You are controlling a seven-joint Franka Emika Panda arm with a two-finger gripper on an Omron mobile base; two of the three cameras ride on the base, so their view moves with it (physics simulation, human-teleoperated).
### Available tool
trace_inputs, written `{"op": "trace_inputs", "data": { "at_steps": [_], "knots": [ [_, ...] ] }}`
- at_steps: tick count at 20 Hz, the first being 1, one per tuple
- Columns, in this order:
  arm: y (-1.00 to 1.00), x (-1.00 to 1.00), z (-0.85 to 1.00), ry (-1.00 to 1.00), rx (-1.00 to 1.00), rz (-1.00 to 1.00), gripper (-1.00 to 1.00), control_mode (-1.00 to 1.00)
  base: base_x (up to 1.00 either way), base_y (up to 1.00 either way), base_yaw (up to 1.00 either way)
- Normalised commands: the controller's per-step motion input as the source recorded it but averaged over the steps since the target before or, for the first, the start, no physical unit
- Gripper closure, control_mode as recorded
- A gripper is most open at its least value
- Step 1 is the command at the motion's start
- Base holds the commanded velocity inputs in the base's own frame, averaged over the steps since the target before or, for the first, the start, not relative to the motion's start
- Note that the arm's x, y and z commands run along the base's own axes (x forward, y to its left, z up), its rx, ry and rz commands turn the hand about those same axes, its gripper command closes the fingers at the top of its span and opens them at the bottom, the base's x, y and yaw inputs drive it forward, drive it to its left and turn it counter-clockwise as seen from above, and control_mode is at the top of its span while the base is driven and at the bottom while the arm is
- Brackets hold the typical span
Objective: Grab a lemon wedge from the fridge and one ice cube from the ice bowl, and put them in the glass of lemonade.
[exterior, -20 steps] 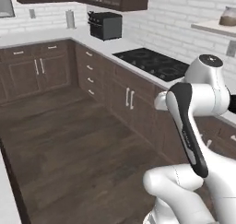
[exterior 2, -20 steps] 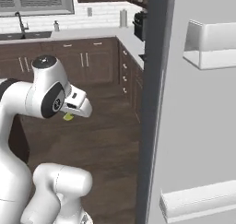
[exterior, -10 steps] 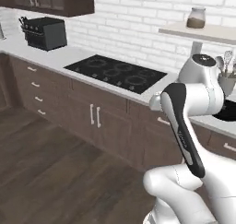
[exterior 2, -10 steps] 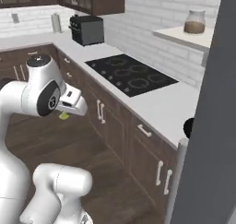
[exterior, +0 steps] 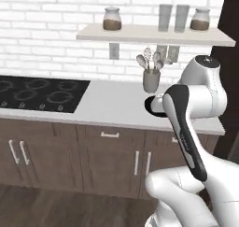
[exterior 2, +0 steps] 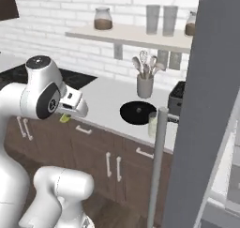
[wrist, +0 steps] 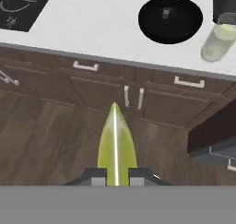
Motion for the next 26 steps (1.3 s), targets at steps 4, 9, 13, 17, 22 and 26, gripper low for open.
{"op": "trace_inputs", "data": {
  "at_steps": [4, 9, 13, 17, 22, 26],
  "knots": [
    [0.00, 0.00, 0.00, 0.00, 0.00, 0.00, 1.00, 1.00, 0.76, 0.42, -0.70],
    [0.00, 0.00, 0.00, 0.00, 0.00, 0.00, 1.00, 1.00, 0.76, 0.18, -0.71],
    [0.00, 0.00, 0.00, 0.00, 0.00, 0.00, 1.00, 1.00, 0.16, 0.00, -0.73],
    [0.00, 0.00, 0.00, 0.00, 0.00, 0.00, 1.00, 1.00, 0.06, 0.23, -0.60],
    [0.00, 0.00, 0.00, 0.00, 0.00, 0.00, 1.00, 1.00, 0.45, 0.32, -0.20],
    [0.00, 0.00, 0.00, 0.00, 0.00, 0.00, 1.00, 1.00, 0.69, 0.13, 0.01]
  ]
}}
